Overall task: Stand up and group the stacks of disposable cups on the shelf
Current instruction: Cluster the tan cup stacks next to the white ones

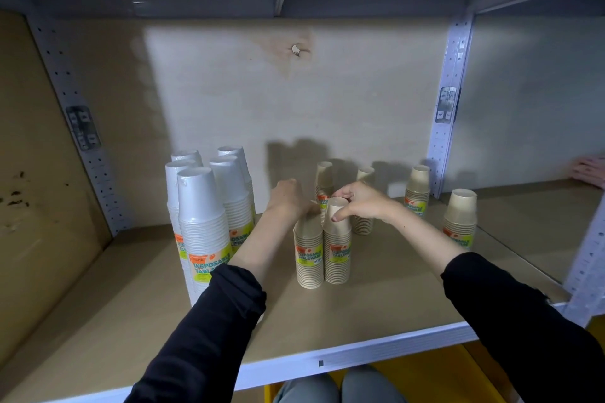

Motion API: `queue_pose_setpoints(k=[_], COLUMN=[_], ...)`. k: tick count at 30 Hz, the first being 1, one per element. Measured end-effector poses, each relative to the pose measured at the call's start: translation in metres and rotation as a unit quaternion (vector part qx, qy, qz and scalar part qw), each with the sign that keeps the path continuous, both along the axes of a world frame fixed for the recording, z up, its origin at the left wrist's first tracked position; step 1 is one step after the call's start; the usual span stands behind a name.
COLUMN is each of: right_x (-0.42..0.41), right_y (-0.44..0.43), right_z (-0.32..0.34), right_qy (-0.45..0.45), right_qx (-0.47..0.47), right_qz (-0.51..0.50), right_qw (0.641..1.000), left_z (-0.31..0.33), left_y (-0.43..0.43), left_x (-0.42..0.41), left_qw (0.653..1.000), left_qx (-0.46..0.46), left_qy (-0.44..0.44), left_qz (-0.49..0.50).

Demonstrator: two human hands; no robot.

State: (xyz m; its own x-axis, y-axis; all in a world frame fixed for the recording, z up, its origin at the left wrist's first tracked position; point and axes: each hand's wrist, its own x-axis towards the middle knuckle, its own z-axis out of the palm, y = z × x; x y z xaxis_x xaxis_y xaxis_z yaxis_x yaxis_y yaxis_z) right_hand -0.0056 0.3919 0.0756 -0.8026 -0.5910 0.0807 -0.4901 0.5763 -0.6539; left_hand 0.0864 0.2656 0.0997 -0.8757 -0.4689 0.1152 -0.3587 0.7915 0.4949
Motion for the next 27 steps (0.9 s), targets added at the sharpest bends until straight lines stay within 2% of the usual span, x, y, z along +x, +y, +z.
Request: queue_pose_setpoints(k=[6, 9, 14, 17, 27], right_x=[-0.002, -0.003, -0.014, -0.029, -0.091], right_y=[0.004, 0.006, 0.011, 0.017, 0.029], right_z=[-0.003, 0.000, 0.012, 0.021, 0.023], right_qy=[-0.055, -0.053, 0.000, 0.046, 0.101], right_qx=[-0.041, -0.047, -0.099, -0.094, -0.062], right_qz=[0.025, 0.023, -0.025, -0.062, -0.155], right_qw=[0.997, 0.997, 0.995, 0.993, 0.981], left_z=[-0.001, 0.003, 0.018, 0.028, 0.040], left_y=[0.000, -0.002, -0.005, -0.006, -0.025], left_x=[-0.002, -0.005, -0.020, -0.037, -0.109], left_qw=[1.000, 0.999, 0.998, 0.999, 0.997], left_qx=[-0.015, -0.029, -0.042, -0.043, -0.068], left_qy=[-0.013, -0.035, -0.019, -0.001, -0.009], left_qz=[-0.009, -0.018, -0.031, -0.029, -0.019])
